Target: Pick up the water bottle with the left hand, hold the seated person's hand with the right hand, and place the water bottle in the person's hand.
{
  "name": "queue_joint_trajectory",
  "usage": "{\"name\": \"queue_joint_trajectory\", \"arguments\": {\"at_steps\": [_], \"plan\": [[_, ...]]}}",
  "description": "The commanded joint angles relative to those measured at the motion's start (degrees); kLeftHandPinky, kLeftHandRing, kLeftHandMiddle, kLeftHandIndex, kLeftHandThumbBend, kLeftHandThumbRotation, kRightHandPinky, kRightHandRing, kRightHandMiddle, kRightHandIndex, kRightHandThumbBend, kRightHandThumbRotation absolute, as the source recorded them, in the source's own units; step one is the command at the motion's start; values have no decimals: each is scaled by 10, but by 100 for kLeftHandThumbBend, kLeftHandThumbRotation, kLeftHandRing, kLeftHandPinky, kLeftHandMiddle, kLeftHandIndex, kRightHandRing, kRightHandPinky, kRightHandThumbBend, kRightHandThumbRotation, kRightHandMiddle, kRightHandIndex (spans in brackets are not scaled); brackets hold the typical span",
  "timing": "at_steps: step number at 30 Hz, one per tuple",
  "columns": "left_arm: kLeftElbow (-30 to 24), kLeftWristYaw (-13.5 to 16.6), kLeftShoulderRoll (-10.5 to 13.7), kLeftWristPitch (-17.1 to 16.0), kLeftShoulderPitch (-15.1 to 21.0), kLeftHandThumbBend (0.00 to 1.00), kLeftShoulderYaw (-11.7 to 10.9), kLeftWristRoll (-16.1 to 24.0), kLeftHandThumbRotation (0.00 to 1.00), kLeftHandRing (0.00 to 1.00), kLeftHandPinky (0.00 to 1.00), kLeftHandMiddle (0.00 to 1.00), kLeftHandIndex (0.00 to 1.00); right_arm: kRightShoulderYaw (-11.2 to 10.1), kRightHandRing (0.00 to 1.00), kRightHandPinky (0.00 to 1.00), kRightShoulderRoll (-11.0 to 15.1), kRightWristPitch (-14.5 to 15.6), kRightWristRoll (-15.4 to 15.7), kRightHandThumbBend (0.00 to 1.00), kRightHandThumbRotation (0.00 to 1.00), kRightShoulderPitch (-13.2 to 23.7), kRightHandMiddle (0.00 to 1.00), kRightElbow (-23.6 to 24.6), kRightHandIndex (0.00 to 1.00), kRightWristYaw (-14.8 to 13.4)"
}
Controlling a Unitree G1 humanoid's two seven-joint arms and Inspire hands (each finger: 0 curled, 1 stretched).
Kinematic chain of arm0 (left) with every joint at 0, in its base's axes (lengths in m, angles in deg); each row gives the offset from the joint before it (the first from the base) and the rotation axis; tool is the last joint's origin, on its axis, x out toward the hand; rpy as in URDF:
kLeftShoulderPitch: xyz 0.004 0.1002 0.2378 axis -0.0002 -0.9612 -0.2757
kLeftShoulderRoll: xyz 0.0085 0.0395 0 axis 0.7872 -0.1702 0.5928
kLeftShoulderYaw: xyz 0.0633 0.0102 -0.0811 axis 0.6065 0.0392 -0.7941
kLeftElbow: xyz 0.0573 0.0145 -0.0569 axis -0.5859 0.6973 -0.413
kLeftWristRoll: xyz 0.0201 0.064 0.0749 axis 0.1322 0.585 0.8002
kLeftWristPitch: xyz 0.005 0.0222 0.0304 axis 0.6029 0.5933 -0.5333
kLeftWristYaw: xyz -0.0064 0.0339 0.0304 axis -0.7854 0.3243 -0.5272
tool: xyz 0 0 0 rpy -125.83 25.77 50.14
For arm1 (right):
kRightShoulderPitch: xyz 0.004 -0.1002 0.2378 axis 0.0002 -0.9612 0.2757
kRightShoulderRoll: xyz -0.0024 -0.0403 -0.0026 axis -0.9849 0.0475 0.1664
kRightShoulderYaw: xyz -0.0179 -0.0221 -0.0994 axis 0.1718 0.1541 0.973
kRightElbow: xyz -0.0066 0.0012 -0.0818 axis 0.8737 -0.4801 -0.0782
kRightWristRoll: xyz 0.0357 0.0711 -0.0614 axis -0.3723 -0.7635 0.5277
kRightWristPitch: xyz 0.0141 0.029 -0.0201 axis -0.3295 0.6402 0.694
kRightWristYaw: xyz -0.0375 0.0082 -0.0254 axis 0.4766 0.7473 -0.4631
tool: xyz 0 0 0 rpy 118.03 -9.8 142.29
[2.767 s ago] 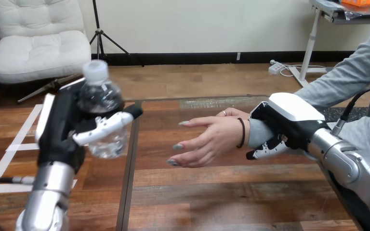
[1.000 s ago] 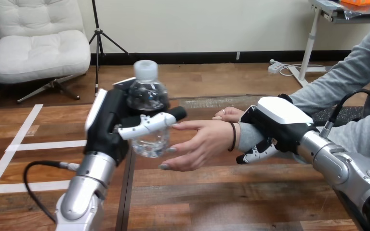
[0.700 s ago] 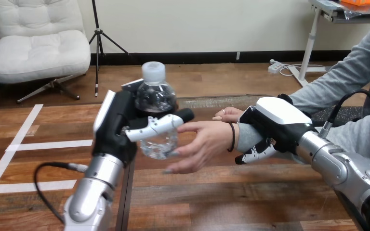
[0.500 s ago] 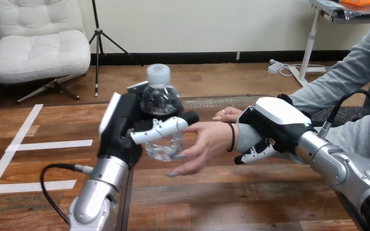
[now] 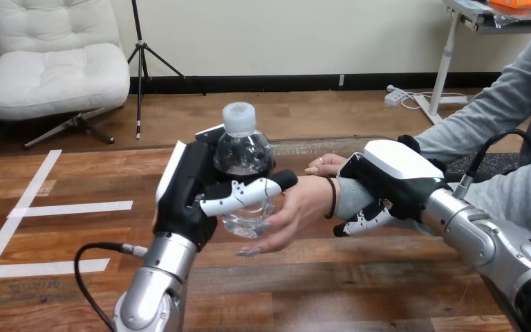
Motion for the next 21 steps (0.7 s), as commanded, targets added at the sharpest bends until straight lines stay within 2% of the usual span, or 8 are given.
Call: {"name": "queue_joint_trajectory", "arguments": {"at_steps": [1, 12, 21], "plan": [[26, -7, -11, -49, 65, 78, 2, -6, 0, 35, 30, 38, 39, -16, 20, 16, -11, -27, -20, 68, 0, 48, 25, 48, 27, -14], [82, -16, -19, -99, 86, 79, 1, -7, 0, 35, 30, 38, 39, -16, 21, 17, -10, -25, -20, 67, 0, 45, 26, 57, 27, -9], [106, -13, -21, -112, 97, 78, 0, -2, 0, 35, 30, 39, 39, -16, 21, 17, -10, -25, -19, 67, 0, 45, 26, 52, 27, -14]]}}
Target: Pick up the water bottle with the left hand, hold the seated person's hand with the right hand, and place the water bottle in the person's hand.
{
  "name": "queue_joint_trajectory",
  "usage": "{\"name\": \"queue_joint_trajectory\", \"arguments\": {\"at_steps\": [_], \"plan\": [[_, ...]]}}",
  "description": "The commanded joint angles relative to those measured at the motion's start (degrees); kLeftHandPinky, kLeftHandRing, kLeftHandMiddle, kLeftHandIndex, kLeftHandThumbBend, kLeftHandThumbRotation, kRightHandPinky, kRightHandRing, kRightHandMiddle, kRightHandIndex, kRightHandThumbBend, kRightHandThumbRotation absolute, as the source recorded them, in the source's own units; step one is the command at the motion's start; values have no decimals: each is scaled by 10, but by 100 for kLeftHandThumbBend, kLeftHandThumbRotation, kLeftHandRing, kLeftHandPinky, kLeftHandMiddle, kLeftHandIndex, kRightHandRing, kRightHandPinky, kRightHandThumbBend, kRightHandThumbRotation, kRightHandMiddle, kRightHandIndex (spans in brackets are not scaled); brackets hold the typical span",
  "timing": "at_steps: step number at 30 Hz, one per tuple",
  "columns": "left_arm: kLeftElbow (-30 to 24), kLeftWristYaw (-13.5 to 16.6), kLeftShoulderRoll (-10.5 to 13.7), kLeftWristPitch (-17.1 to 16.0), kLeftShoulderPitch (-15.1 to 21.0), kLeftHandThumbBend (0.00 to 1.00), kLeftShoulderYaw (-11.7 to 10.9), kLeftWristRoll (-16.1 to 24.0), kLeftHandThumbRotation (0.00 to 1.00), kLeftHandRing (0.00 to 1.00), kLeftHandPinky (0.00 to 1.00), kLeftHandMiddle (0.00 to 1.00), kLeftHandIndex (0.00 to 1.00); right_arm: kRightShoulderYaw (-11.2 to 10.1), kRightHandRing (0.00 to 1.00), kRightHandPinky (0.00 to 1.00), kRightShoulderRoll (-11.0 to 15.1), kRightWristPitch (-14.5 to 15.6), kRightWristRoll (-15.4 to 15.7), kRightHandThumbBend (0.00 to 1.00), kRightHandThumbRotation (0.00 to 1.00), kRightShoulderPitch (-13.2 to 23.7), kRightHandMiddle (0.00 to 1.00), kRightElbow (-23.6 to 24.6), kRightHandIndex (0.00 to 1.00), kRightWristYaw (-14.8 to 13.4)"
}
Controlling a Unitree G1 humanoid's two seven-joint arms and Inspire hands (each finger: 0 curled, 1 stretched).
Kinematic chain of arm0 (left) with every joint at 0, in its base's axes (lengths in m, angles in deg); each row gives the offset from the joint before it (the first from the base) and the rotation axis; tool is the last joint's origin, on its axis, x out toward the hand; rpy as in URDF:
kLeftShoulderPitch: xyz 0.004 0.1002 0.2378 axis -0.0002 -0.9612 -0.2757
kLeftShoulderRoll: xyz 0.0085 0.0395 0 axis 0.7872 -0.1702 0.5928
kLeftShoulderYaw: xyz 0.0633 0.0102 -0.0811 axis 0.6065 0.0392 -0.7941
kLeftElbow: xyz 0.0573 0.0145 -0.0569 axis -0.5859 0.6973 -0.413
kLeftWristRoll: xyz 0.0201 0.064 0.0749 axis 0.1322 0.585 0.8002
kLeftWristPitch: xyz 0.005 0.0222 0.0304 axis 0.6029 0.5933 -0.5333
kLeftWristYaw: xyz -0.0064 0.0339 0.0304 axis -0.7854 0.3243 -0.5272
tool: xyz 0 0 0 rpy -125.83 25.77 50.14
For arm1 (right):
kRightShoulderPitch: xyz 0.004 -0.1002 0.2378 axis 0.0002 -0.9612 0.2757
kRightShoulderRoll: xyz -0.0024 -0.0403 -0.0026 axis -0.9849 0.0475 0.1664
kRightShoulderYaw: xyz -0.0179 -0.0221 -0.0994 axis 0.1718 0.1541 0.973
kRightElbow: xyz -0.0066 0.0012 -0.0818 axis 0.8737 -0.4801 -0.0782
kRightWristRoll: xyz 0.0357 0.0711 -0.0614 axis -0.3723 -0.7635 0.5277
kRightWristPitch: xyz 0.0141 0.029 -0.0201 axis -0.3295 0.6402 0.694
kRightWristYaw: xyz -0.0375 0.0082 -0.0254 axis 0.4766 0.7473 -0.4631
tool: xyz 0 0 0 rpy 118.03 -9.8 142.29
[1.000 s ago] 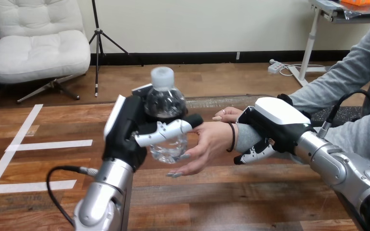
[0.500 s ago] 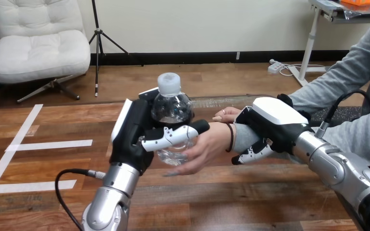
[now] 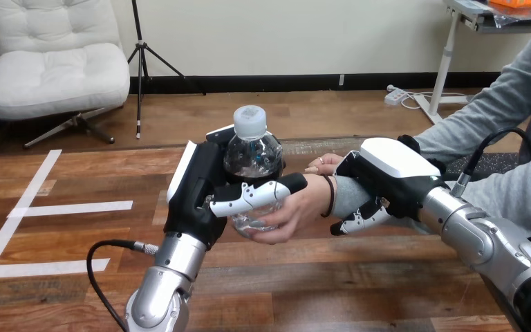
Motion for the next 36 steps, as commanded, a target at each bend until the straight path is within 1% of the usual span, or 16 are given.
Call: {"name": "queue_joint_trajectory", "arguments": {"at_steps": [1, 4, 6, 9, 12, 19, 30, 33, 36], "plan": [[12, 1, -10, -25, 60, 78, 2, -2, 0, 35, 30, 39, 39, -16, 21, 17, -9, -20, -19, 67, 0, 45, 26, 44, 27, -13], [19, 1, -12, -28, 64, 79, 1, -3, 0, 35, 30, 39, 39, -17, 21, 17, -8, -18, -21, 67, 0, 44, 26, 48, 27, -9], [25, 1, -12, -32, 66, 78, 1, -2, 0, 35, 30, 39, 39, -17, 21, 17, -8, -18, -22, 66, 0, 43, 26, 51, 27, -7], [36, -7, -13, -35, 72, 78, -3, -12, 0, 35, 31, 39, 39, -19, 20, 16, -9, -14, -25, 67, 0, 43, 26, 51, 27, -3], [45, -2, -12, -39, 75, 78, -4, -5, 0, 36, 31, 39, 39, -18, 20, 16, -9, -18, -22, 67, 0, 41, 26, 52, 27, -10], [66, 10, -11, -47, 86, 78, -7, 3, 0, 36, 31, 39, 39, -19, 20, 16, -9, -16, -21, 68, 0, 41, 26, 49, 27, -11], [97, 18, -6, -61, 103, 78, -9, 8, 0, 36, 32, 39, 39, -18, 20, 16, -8, -20, -21, 68, 0, 39, 25, 51, 26, -12], [105, 20, -4, -64, 108, 77, -9, 10, 0, 36, 32, 39, 39, -19, 20, 16, -8, -20, -24, 68, 0, 39, 25, 50, 26, -9], [112, 22, -3, -69, 111, 77, -9, 13, 0, 36, 32, 39, 39, -23, 20, 16, -10, -11, -30, 67, 0, 39, 25, 52, 26, 3]]}}
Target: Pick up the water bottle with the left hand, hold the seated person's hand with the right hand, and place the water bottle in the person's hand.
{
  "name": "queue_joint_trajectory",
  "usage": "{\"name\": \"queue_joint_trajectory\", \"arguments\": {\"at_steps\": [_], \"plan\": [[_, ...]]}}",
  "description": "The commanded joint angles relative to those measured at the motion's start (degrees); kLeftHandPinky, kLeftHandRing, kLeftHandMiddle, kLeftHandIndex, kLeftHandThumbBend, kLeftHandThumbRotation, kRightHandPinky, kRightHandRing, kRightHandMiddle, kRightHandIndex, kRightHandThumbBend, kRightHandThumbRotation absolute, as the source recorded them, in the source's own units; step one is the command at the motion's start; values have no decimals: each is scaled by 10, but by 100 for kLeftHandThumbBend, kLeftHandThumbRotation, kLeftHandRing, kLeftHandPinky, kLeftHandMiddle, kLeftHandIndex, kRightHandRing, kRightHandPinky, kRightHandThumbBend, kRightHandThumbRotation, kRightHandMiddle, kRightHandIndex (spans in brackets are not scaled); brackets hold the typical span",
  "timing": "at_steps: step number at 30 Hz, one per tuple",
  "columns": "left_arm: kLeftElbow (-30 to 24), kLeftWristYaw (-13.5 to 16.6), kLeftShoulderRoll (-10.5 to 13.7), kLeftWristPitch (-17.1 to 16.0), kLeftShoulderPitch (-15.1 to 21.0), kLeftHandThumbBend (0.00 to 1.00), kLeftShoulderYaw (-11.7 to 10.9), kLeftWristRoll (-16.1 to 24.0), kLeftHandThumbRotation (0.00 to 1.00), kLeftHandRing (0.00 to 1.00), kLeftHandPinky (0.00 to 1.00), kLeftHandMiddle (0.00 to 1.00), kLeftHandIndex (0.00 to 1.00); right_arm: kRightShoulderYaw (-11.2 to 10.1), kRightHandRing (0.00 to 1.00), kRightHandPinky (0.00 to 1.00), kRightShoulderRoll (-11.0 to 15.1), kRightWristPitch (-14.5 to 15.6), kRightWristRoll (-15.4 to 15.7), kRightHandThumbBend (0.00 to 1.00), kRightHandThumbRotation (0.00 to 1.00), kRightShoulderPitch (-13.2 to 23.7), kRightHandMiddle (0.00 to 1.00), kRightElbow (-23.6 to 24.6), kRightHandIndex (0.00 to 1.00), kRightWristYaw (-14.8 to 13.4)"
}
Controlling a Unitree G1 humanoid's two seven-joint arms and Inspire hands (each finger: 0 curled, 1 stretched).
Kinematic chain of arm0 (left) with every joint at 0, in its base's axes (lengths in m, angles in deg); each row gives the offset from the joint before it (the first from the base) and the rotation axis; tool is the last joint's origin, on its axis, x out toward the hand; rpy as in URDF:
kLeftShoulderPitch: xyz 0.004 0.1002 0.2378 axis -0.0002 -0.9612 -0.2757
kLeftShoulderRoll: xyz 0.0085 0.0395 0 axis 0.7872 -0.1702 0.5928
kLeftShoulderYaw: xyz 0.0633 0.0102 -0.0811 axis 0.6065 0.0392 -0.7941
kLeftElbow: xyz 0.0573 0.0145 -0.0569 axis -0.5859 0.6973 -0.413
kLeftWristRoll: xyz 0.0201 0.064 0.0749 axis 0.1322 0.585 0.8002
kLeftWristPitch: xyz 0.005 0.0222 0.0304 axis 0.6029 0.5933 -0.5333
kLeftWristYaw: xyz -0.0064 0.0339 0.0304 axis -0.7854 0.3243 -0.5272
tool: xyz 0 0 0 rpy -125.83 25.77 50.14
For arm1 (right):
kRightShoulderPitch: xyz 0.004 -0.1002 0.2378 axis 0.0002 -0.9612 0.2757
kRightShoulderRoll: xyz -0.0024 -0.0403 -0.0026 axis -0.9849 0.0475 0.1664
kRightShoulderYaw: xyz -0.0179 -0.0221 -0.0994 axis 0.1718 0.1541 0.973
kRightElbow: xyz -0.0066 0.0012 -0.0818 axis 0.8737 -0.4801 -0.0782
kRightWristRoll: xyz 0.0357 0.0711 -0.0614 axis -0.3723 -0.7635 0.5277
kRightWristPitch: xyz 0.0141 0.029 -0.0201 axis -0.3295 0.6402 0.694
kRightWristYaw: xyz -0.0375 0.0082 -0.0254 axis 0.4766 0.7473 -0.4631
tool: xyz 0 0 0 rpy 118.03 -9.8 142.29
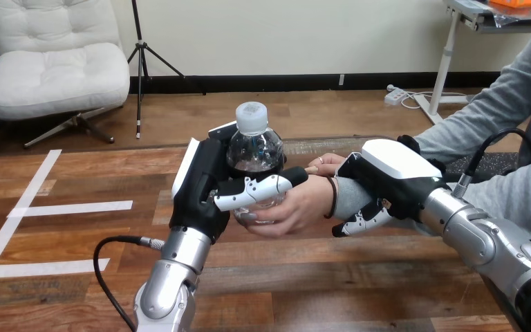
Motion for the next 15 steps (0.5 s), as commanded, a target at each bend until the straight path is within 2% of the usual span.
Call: {"name": "queue_joint_trajectory", "arguments": {"at_steps": [1, 8, 15], "plan": [[13, 5, 2, -23, 60, 77, -2, 7, 0, 36, 32, 39, 39, -21, 20, 16, -11, -14, -28, 67, 0, 41, 25, 51, 26, -4], [25, 4, 4, -30, 66, 76, -4, 9, 0, 37, 33, 39, 39, -20, 20, 16, -10, -20, -24, 68, 0, 42, 25, 44, 26, -14], [30, 4, 5, -31, 68, 75, -4, 10, 0, 37, 34, 39, 39, -20, 20, 16, -9, -13, -25, 67, 0, 40, 25, 50, 26, -9]]}}
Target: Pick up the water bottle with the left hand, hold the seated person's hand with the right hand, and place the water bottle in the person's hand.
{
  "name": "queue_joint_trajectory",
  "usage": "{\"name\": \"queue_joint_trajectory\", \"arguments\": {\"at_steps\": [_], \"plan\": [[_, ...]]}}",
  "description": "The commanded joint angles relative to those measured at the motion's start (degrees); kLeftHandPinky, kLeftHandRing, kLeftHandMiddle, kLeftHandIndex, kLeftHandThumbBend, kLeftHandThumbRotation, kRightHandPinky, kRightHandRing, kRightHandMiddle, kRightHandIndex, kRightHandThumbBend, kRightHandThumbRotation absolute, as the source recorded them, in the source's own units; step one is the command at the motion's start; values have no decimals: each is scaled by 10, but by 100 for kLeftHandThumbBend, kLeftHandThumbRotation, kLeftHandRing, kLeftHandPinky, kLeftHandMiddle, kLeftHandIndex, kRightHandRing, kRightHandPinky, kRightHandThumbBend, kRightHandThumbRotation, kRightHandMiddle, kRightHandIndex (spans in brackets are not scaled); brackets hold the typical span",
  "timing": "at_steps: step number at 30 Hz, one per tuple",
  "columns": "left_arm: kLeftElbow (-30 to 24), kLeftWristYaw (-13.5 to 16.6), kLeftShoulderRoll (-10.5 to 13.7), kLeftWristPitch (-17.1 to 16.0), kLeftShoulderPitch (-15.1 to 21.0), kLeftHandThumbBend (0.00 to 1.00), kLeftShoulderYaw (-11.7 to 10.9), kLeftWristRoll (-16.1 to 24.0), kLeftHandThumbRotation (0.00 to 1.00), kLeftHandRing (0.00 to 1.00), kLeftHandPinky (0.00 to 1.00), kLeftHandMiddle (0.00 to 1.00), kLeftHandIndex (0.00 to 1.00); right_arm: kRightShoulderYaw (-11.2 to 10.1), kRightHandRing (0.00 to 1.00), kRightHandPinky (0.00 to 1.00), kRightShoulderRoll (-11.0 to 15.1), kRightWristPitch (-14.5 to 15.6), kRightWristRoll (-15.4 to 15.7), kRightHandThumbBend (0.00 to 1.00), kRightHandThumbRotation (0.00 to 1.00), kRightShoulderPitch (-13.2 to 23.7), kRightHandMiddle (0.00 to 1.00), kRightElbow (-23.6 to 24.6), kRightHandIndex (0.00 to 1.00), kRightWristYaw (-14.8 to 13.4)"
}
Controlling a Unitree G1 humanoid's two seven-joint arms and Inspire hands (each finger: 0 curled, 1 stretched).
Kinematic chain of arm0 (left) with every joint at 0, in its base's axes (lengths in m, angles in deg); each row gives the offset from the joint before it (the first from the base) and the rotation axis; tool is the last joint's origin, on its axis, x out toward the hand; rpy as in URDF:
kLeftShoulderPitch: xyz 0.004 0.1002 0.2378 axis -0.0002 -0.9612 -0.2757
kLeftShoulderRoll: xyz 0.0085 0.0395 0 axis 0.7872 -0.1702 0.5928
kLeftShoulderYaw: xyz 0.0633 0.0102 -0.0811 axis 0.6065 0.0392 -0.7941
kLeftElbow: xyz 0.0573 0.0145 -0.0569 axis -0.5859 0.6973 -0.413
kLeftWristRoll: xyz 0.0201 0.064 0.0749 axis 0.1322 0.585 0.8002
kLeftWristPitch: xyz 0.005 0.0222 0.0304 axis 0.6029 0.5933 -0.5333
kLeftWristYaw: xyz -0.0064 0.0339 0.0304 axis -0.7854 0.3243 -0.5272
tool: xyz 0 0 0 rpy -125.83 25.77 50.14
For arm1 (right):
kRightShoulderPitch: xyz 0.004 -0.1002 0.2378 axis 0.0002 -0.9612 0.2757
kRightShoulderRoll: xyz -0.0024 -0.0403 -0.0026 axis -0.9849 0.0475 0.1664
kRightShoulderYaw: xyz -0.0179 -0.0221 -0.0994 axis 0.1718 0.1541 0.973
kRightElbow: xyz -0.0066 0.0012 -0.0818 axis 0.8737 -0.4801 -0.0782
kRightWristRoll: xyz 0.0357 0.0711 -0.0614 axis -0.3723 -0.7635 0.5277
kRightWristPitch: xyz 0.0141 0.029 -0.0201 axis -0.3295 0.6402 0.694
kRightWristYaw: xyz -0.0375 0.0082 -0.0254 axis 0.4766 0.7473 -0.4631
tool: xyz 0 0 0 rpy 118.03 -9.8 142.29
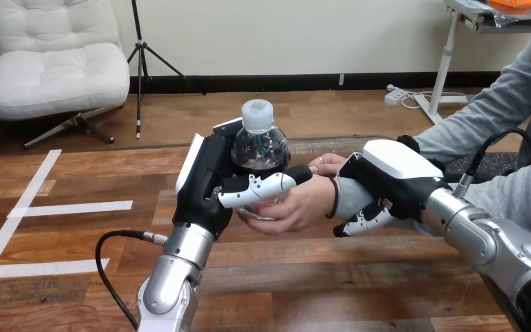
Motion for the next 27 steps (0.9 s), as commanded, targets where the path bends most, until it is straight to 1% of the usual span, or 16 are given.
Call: {"name": "queue_joint_trajectory", "arguments": {"at_steps": [1, 3, 5, 8, 14, 17, 20, 23, 27], "plan": [[5, 2, 4, -14, 52, 75, -3, 2, 0, 37, 34, 39, 39, -20, 20, 16, -11, -14, -24, 67, 0, 40, 25, 50, 26, -10], [6, 2, 3, -14, 52, 75, -3, 2, 0, 37, 33, 39, 39, -20, 20, 16, -11, -14, -24, 67, 0, 40, 25, 51, 26, -10], [6, 2, 3, -13, 52, 75, -3, 2, 0, 37, 33, 39, 39, -19, 20, 16, -10, -22, -24, 67, 0, 40, 26, 48, 26, -14], [11, 4, 5, -19, 54, 75, -2, 7, 0, 37, 33, 39, 39, -19, 20, 16, -10, -24, -23, 68, 0, 40, 26, 47, 26, -19], [13, 8, 6, -18, 55, 74, -2, 12, 0, 37, 33, 39, 39, -20, 20, 16, -10, -20, -26, 67, 0, 38, 26, 50, 27, -12], [12, 15, 8, -19, 55, 75, 0, 21, 0, 37, 33, 39, 39, -20, 20, 16, -11, -16, -27, 67, 0, 39, 26, 49, 27, -9], [12, 29, 13, -23, 55, 75, 4, 40, 0, 37, 33, 39, 39, -19, 20, 16, -10, -21, -25, 67, 0, 40, 26, 47, 27, -12], [11, 22, 10, -15, 55, 75, 2, 31, 0, 37, 33, 39, 39, -19, 20, 16, -10, -17, -25, 67, 0, 39, 26, 47, 27, -12], [16, 25, 13, -19, 57, 75, 3, 37, 0, 37, 33, 40, 39, -19, 20, 16, -10, -19, -26, 67, 0, 39, 25, 48, 27, -11]]}}
